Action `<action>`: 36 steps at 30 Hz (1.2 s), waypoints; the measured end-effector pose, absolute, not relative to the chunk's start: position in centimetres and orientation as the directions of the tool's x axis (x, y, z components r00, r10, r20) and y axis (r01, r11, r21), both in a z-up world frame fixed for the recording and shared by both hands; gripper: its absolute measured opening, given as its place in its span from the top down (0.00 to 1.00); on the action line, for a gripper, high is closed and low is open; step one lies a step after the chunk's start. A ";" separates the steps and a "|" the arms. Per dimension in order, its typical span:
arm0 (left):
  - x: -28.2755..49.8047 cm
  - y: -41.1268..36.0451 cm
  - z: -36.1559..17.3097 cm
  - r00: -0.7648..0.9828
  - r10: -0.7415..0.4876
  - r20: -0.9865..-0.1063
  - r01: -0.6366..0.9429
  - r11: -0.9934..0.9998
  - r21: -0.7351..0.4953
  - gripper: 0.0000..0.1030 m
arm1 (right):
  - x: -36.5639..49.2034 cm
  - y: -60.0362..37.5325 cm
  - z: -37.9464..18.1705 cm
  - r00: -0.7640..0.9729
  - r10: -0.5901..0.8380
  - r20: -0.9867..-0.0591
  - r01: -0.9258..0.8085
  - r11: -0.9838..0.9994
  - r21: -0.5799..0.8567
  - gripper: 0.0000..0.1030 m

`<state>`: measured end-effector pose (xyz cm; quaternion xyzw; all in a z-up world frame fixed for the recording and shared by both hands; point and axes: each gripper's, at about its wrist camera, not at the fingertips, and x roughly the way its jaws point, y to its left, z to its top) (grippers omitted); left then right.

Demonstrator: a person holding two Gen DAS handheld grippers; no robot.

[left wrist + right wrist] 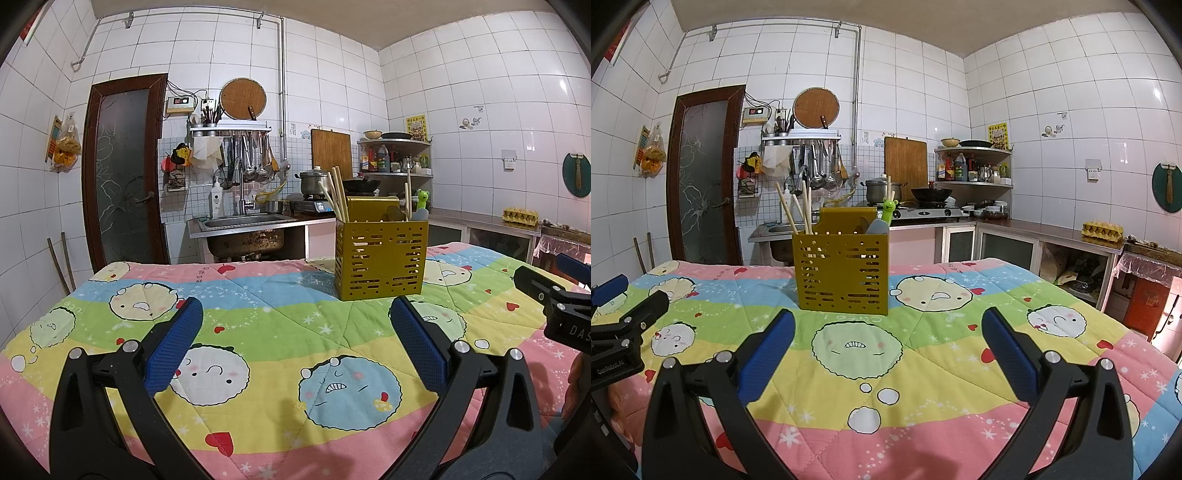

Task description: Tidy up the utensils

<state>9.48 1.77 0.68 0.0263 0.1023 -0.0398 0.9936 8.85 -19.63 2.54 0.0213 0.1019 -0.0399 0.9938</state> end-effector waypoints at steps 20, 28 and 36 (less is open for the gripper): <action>9.4 1.8 0.6 0.975 -0.073 -0.208 0.084 0.996 0.042 0.05 | 8.8 -19.6 2.5 0.976 -0.075 -0.205 0.084 0.996 0.034 0.04; 9.4 1.8 0.6 0.975 -0.073 -0.208 0.084 0.996 0.042 0.05 | 8.8 -19.6 2.5 0.976 -0.075 -0.204 0.083 0.996 0.034 0.04; 9.5 1.7 0.4 0.974 -0.073 -0.214 0.083 0.996 0.039 0.05 | 8.8 -19.6 2.5 0.976 -0.075 -0.206 0.083 0.996 0.033 0.04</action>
